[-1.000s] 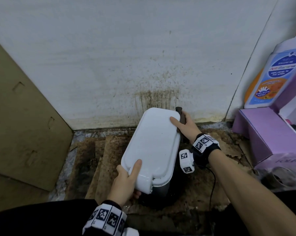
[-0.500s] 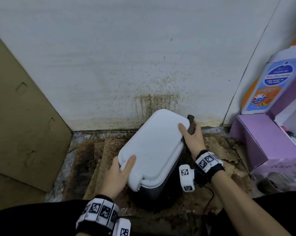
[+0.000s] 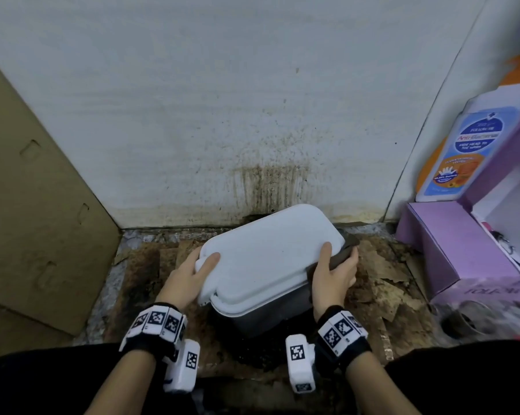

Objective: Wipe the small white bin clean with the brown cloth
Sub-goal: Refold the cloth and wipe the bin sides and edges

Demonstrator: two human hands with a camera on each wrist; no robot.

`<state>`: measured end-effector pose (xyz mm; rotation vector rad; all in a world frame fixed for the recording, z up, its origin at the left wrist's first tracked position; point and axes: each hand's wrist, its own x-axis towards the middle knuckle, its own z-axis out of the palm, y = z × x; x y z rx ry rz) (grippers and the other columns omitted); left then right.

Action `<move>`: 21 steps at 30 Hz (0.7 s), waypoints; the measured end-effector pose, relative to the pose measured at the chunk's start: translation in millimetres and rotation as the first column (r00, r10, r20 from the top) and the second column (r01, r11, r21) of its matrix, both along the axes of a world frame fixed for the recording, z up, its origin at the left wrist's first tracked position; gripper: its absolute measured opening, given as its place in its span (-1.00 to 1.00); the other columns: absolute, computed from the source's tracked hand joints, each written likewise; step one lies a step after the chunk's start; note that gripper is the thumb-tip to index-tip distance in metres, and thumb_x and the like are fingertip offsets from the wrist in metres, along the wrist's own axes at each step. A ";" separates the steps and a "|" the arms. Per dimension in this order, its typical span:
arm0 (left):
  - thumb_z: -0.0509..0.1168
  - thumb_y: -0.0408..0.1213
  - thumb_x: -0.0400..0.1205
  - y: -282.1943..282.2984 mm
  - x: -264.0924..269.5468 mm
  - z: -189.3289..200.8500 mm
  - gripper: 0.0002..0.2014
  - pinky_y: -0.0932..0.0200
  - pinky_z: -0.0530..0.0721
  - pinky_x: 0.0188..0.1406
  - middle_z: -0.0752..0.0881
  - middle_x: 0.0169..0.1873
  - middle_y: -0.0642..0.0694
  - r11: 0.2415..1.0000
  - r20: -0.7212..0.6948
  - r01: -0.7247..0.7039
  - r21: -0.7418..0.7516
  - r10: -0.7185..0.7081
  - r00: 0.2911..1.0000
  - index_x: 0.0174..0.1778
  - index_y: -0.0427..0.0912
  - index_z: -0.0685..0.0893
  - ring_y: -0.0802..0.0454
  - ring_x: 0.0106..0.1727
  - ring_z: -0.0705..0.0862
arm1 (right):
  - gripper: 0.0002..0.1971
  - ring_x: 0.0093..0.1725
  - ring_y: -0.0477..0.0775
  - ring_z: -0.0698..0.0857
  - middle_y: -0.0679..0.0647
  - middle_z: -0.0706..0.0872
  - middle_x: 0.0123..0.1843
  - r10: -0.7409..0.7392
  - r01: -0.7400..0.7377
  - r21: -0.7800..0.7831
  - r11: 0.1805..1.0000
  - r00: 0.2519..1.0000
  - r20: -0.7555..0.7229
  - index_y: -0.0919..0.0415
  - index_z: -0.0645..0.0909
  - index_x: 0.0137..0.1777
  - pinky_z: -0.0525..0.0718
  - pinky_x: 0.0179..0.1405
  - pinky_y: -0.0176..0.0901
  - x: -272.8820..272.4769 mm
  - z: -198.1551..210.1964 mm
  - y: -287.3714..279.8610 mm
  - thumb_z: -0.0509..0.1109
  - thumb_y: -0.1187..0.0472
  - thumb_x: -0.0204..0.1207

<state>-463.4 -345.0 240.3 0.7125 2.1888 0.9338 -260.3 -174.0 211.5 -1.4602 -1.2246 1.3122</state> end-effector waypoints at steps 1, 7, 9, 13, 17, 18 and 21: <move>0.08 0.61 0.46 -0.3 1.8 -3.4 -0.29 -0.17 0.71 0.26 0.75 0.27 0.08 1.000 -0.013 -0.028 -0.002 0.028 1.000 0.48 0.38 0.45 -0.05 0.21 0.74 | -0.22 0.76 0.14 -0.04 0.00 0.11 0.78 0.010 -0.010 -0.011 1.000 1.000 0.008 0.05 0.00 0.77 0.17 0.65 0.16 0.4 0.7 5.0 0.24 -0.21 0.69; 0.08 0.51 0.55 -3.5 25.5 -13.1 -0.27 -0.08 0.65 0.08 0.68 0.04 -0.08 0.960 -0.097 -0.271 -0.069 0.264 0.960 0.24 -0.12 0.45 -0.15 0.04 0.66 | -0.29 0.49 0.15 0.52 0.04 0.51 0.56 0.225 -0.222 -0.084 0.971 0.974 0.028 0.10 0.30 0.68 0.47 0.47 0.14 7.0 8.1 59.7 0.22 -0.30 0.66; 0.11 0.35 0.66 -4.6 37.4 -15.2 -0.40 -0.02 0.54 0.01 0.63 0.04 -0.13 0.951 -0.083 -0.302 -0.068 0.297 0.951 0.21 -0.19 0.43 -0.14 0.03 0.59 | -0.30 0.30 0.05 0.62 0.00 0.60 0.46 0.341 -0.339 -0.085 0.937 0.940 0.013 0.12 0.39 0.63 0.57 0.33 0.05 10.9 14.4 76.7 0.29 -0.30 0.62; 0.12 0.25 0.71 -3.8 41.4 -16.3 -0.48 0.01 0.49 -0.03 0.64 -0.08 -0.06 0.948 -0.036 -0.316 -0.027 0.315 0.948 0.16 -0.22 0.47 -0.06 -0.08 0.59 | -0.27 0.47 0.11 0.57 0.01 0.53 0.58 0.416 -0.413 -0.045 0.910 0.904 0.098 0.05 0.40 0.64 0.57 0.45 0.13 15.6 13.1 80.7 0.36 -0.31 0.57; 0.09 0.22 0.74 -3.1 29.2 -16.1 -0.47 0.03 0.49 0.01 0.67 0.08 -0.14 0.961 -0.041 -0.276 0.004 0.276 0.960 0.28 -0.21 0.54 -0.10 0.06 0.62 | -0.34 0.60 0.15 0.44 0.03 0.45 0.64 0.299 -0.306 0.040 0.951 0.947 0.117 0.06 0.34 0.68 0.42 0.49 0.01 20.9 15.9 54.1 0.29 -0.23 0.66; 0.08 0.24 0.74 -3.8 23.4 -18.0 -0.46 0.01 0.52 0.06 0.67 0.13 -0.12 0.966 -0.040 -0.259 0.005 0.259 0.965 0.32 -0.17 0.55 -0.12 0.13 0.62 | -0.35 0.61 0.17 0.42 0.05 0.45 0.64 0.265 -0.273 0.042 0.961 0.954 0.138 0.07 0.33 0.69 0.40 0.48 0.02 22.5 16.9 44.7 0.27 -0.21 0.68; 0.07 0.31 0.71 -3.7 4.3 -14.9 -0.45 -0.15 0.60 0.31 0.70 0.22 -0.04 0.978 -0.046 -0.205 0.039 0.207 0.977 0.38 -0.02 0.59 -0.14 0.28 0.65 | -0.36 0.64 0.21 0.36 0.10 0.44 0.65 0.152 -0.162 0.040 0.986 0.972 0.177 0.07 0.30 0.69 0.35 0.56 0.12 28.5 14.2 12.1 0.20 -0.22 0.70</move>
